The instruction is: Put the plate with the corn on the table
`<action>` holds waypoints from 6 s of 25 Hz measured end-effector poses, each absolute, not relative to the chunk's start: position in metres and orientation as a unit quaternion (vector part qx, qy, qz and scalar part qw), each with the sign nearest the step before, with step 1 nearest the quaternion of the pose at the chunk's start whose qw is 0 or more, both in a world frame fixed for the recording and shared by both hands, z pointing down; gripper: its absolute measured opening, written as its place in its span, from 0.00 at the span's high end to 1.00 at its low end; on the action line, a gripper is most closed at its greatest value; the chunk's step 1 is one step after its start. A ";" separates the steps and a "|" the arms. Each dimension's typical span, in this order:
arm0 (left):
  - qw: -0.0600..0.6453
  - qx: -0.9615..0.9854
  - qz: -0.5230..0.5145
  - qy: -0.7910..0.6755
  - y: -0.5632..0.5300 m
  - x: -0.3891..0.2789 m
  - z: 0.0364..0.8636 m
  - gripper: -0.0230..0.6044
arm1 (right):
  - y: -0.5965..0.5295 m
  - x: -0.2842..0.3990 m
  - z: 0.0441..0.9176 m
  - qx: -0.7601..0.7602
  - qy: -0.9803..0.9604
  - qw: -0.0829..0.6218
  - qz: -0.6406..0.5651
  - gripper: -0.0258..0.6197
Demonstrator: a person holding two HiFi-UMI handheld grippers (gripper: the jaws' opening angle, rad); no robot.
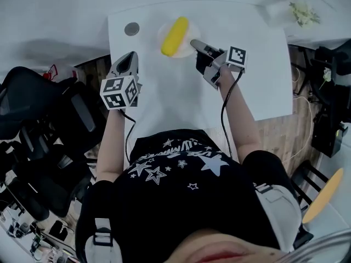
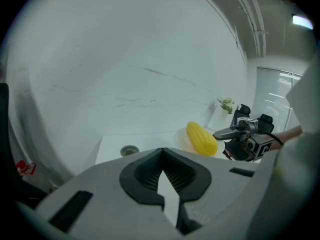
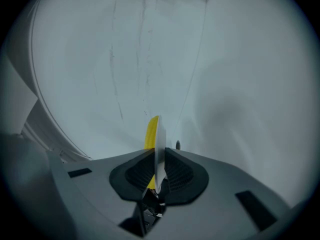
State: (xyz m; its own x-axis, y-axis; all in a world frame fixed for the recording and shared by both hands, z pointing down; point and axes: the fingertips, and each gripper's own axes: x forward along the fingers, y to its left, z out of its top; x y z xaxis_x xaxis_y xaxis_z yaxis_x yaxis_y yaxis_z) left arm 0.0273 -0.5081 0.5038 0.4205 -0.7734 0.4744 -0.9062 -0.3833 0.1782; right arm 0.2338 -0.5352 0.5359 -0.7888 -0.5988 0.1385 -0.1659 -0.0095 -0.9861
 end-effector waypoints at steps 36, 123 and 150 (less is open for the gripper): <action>0.255 0.798 0.196 -0.510 -0.608 0.077 0.582 0.95 | -0.667 0.257 0.630 -0.309 0.643 0.095 -0.695 0.91; 0.218 0.880 0.091 -0.412 -0.327 -0.078 0.445 0.95 | -0.313 0.177 0.437 -0.677 0.672 -0.042 -0.298 0.95; 0.215 0.918 0.113 -0.314 -0.207 -0.152 0.448 0.95 | -0.145 0.039 0.456 -0.639 0.679 -0.001 -0.360 0.95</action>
